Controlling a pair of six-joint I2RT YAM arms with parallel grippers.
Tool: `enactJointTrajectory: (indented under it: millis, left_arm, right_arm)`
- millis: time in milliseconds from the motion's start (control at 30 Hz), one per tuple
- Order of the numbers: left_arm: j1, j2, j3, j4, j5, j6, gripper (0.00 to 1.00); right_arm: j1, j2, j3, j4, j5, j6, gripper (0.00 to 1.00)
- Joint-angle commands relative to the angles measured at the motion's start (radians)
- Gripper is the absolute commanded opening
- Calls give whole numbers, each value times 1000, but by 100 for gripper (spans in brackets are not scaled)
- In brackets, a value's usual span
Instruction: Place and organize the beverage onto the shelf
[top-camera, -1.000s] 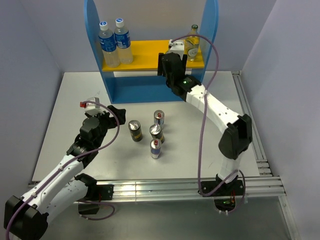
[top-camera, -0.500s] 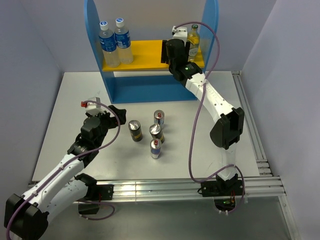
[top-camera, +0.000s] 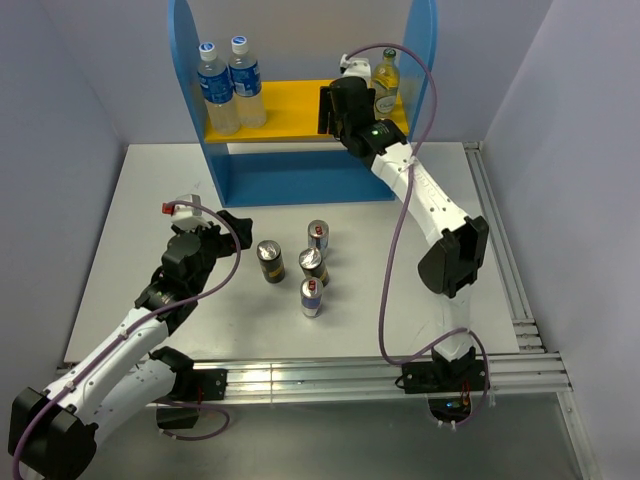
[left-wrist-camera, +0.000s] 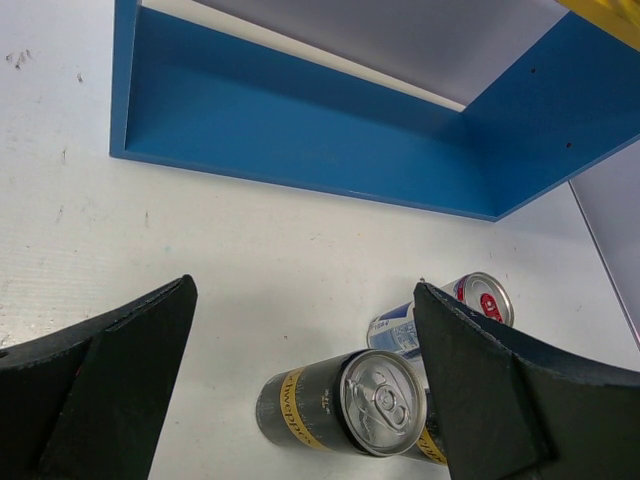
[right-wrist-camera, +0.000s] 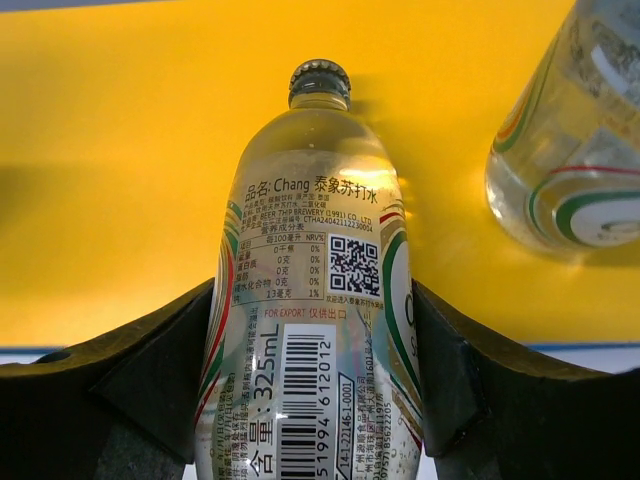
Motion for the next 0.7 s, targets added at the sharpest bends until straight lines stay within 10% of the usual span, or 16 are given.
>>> enactJointTrajectory:
  millis: [0,667]
  left_arm:
    - [6,-2,14,20,11,6,97]
    - [6,-16,11,16,8,3,97]
  right_arm:
    - [6,-54,98,-32,-46,71,0]
    - [19,-186,-278,86,-22,116,0]
